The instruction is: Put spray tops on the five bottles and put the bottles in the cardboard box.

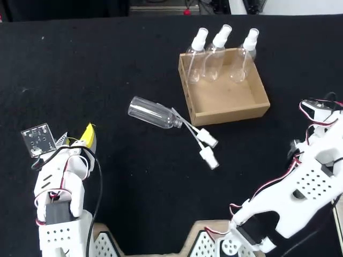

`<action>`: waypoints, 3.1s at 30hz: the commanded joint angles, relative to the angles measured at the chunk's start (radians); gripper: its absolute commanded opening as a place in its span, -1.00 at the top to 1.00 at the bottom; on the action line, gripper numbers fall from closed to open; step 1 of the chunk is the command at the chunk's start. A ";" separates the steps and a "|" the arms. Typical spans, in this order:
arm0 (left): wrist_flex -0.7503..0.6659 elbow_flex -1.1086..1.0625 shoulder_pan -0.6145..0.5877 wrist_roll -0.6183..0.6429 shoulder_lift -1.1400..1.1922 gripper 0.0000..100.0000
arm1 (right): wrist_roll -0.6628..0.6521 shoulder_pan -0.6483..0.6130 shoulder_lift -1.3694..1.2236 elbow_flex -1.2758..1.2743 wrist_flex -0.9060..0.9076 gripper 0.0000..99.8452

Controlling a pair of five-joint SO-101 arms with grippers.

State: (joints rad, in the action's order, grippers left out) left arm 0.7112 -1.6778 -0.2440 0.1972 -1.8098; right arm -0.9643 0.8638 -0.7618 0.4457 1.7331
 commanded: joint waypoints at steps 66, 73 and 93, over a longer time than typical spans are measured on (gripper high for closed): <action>-0.018 -0.021 -0.002 -0.008 -0.014 0.54 | 0.247 -0.123 0.113 0.044 -0.046 0.98; -0.023 -0.021 -0.001 -0.008 -0.014 0.54 | 0.219 -0.038 0.119 -0.012 -0.163 0.93; -0.025 -0.021 -0.001 -0.008 -0.014 0.54 | 0.336 -0.026 0.240 0.013 0.000 0.46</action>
State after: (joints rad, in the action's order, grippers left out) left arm 0.7112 -1.6778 -0.2440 0.1972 -1.8098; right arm -0.6467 0.8101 -0.5946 0.4795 1.7192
